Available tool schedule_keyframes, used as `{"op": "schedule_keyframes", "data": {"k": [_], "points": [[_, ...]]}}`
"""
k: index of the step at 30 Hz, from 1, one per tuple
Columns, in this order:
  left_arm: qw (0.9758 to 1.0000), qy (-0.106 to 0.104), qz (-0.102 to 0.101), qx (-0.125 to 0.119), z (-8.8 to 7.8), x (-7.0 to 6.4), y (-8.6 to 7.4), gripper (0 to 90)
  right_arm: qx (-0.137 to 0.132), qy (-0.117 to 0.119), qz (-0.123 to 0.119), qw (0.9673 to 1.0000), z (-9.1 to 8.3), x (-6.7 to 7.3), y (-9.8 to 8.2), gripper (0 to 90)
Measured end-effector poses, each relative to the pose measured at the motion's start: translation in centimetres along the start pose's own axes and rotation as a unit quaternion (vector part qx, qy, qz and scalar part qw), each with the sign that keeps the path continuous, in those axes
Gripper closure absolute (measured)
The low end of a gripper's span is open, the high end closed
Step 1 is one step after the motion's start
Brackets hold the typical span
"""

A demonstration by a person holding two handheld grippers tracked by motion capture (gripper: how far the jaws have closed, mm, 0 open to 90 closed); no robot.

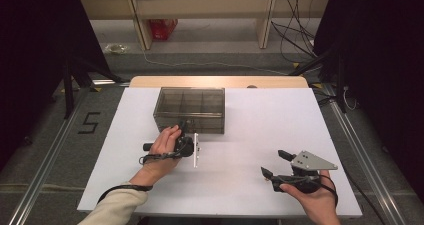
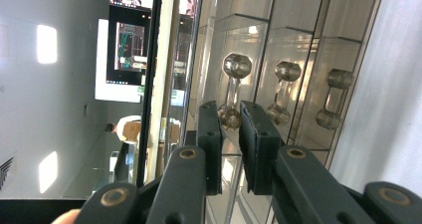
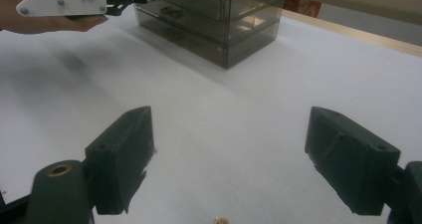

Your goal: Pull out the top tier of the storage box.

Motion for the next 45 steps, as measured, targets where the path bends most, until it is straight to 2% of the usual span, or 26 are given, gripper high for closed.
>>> {"op": "schedule_keyframes", "data": {"k": [45], "points": [[0.9999, 0.005, 0.013, 0.000, -0.82, -0.43, 0.00, 79.8, 0.000, 0.000, 0.001, 1.0000, 0.05, 0.02, 0.05, 20.2]]}}
Point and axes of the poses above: each handheld gripper's, and its own axes: z roughly forward along the jaws, y roughly out of its top, x roughly to its left, the point moved 5 cm from there along z, roughly forward along the jaws, and after that the axes turned 11 degrees about -y, right-handed, at the moved point
